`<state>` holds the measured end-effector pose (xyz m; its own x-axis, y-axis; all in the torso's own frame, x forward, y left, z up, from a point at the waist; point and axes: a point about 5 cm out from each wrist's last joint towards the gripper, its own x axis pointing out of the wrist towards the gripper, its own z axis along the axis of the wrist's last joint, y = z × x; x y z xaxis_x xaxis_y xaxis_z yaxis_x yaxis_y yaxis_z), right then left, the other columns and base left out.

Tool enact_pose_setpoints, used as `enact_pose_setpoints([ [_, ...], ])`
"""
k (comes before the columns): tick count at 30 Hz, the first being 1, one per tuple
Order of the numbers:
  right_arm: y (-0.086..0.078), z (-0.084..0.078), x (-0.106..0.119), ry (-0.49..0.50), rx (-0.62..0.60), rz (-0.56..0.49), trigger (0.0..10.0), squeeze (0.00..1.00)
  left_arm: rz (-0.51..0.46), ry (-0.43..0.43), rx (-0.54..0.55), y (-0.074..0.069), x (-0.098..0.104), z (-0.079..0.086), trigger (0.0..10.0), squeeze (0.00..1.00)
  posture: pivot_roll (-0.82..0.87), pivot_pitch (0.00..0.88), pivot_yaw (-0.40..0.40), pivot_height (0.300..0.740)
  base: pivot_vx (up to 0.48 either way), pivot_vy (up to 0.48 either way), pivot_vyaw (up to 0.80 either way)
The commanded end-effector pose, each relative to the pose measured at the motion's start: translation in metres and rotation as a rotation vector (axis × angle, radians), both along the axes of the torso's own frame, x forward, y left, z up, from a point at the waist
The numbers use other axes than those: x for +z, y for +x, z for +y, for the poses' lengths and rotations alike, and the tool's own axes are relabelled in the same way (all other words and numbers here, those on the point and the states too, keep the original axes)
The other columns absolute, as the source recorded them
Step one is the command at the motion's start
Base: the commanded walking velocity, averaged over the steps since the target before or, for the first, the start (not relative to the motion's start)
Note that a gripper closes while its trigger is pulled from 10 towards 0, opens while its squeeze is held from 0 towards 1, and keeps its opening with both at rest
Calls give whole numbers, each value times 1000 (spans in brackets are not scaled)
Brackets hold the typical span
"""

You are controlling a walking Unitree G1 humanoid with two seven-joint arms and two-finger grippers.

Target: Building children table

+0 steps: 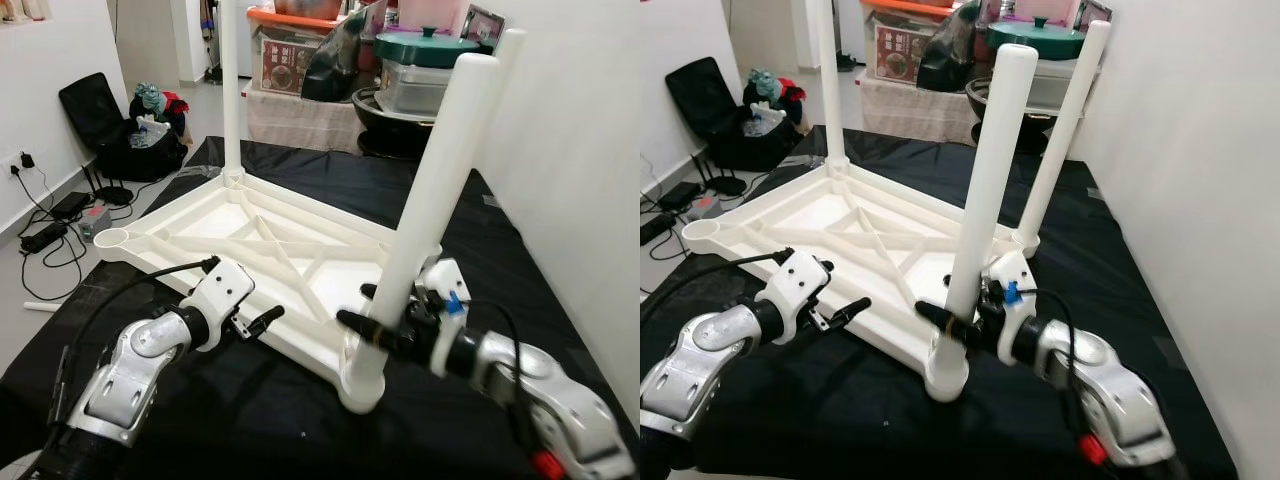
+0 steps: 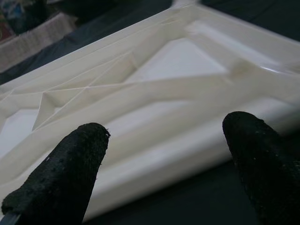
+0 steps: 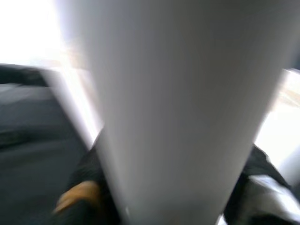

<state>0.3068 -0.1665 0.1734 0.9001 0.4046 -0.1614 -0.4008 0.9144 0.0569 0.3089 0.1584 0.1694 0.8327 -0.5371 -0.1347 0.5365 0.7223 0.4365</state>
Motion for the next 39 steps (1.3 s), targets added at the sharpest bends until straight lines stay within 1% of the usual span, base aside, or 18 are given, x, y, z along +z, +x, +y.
enact_pose_setpoints([
  [1, 4, -49, -26, -67, -387, 128, 0, 0, 11, 11, 7, -2, -3, 3, 10000, 0, 98, 0, -106, 740, 0, 0, 0],
  [4, -3, -82, -45, -77, -683, 216, 0, 0, 11, 11, 14, -1, -3, 3, 10000, 0, 98, 0, -108, 740, 0, 0, 0],
  [6, -10, -90, -53, -74, -781, 251, 0, 0, 9, 7, 21, -1, -3, 2, 10000, 0, 96, 0, -106, 740, 0, 0, 0],
  [8, -11, -72, -55, -9, -687, 247, 0, 0, 5, -5, 24, 0, -3, -1, 10000, 0, 87, 0, -97, 740, 0, 0, 0],
  [9, -10, -60, -51, 9, -606, 222, 10000, 0, 3, -8, 22, 1, -2, -2, 10000, 0, 84, 0, -94, 740, 0, 0, 0],
  [15, -9, -8, -13, 56, -194, -17, 10000, 0, -6, -25, -1, 2, -1, -8, 10000, 0, 78, 0, -90, 740, 0, 0, 0],
  [16, -11, -5, -8, 69, -160, -51, 10000, 1000, -8, -26, -5, 2, -1, -9, 10000, 0, 78, 0, -90, 740, 0, 0, 0],
  [19, -18, 3, 9, 114, 3, -121, 10000, 1000, -8, -36, -11, 0, -1, -11, 10000, 0, 80, 0, -94, 740, 0, 0, 0],
  [20, -21, 6, 14, 100, 70, -134, 10000, 0, -6, -39, -12, -1, -1, -12, 10000, 0, 80, 0, -94, 740, 0, 0, 0],
  [23, -28, 8, 22, 74, 187, -155, 10000, 0, -2, -43, -18, -2, -3, -13, 10000, 0, 75, 0, -92, 740, 0, 0, 0],
  [27, -56, 15, 29, 9, 540, -160, 10000, 0, -3, -42, -32, -1, -2, -14, 10000, 0, 80, 0, -96, 740, 0, 0, 0],
  [31, -58, 15, 26, -22, 580, -150, 10000, 0, -8, -41, -28, 0, -2, -13, 10000, 0, 84, 0, -101, 740, 0, 0, 0],
  [32, -56, 14, 24, -28, 576, -145, 6510, 0, -11, -41, -23, 0, -1, -12, 10000, 0, 86, 0, -103, 740, 0, 0, 0],
  [34, -52, 14, 20, -14, 568, -131, 2431, 0, -13, -42, -14, -1, -1, -10, 10000, 0, 92, 0, -105, 740, 0, 0, 0],
  [35, -52, 14, 20, -14, 568, -131, 2431, 0, -13, -42, -14, -1, -1, -10, 10000, 0, 92, 0, -105, 740, 0, 0, 0],
  [36, -37, 8, 10, -19, 418, -89, 0, 0, -11, -39, -8, -2, -2, -8, 10000, 0, 95, 0, -105, 740, 0, 0, 0],
  [38, -37, 8, 10, -19, 418, -89, 0, 0, -11, -39, -8, -2, -2, -8, 10000, 0, 95, 0, -105, 740, 0, 0, 0],
  [39, -25, -1, 0, -72, 276, -40, 0, 0, -11, -38, -7, -2, -3, -8, 10000, 0, 92, 0, -104, 740, 0, 0, 0],
])
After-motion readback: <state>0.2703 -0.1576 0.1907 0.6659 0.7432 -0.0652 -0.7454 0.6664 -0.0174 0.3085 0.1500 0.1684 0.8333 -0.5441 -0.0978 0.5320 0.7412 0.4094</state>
